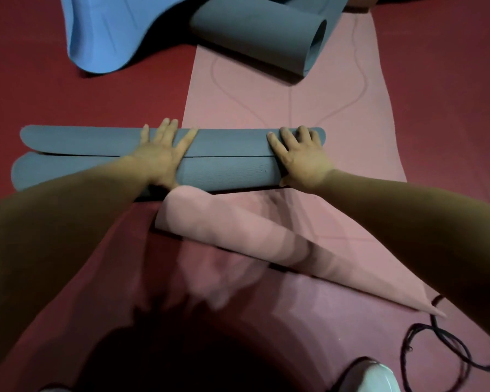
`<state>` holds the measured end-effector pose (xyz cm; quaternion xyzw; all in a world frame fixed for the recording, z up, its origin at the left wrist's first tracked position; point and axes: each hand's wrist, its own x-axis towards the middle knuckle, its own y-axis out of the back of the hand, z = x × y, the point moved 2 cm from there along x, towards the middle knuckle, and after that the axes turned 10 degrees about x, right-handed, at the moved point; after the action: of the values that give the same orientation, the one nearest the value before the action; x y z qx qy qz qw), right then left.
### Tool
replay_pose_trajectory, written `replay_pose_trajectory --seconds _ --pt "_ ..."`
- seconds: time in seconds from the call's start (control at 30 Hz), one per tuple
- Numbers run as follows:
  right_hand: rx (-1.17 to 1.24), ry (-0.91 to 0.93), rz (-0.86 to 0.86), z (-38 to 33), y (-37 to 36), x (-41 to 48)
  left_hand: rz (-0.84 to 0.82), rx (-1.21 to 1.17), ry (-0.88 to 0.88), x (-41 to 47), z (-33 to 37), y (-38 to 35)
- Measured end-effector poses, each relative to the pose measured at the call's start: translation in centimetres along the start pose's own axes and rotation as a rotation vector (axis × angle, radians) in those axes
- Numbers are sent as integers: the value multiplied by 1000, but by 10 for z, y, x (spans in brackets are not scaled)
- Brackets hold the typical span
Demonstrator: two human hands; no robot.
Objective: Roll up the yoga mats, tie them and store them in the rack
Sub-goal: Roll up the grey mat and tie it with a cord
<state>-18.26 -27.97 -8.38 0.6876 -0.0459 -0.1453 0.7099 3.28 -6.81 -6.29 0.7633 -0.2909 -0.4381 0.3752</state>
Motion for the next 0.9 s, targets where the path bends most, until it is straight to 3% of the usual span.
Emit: replay_pose_trajectory --seconds 0.2,0.33,0.7,0.8,0.9 --pt "30 5 52 4 1 0 210 63 36 -2 10 -7" --pt "-24 32 148 6 30 2 248 39 63 -14 -2 9" --pt "-117 126 484 -3 281 -9 521 -96 281 -116 -85 150" --pt "204 -182 571 10 338 -42 569 -166 339 -158 -97 179" --pt "1041 -538 678 26 363 -73 544 -271 359 -195 -92 191"
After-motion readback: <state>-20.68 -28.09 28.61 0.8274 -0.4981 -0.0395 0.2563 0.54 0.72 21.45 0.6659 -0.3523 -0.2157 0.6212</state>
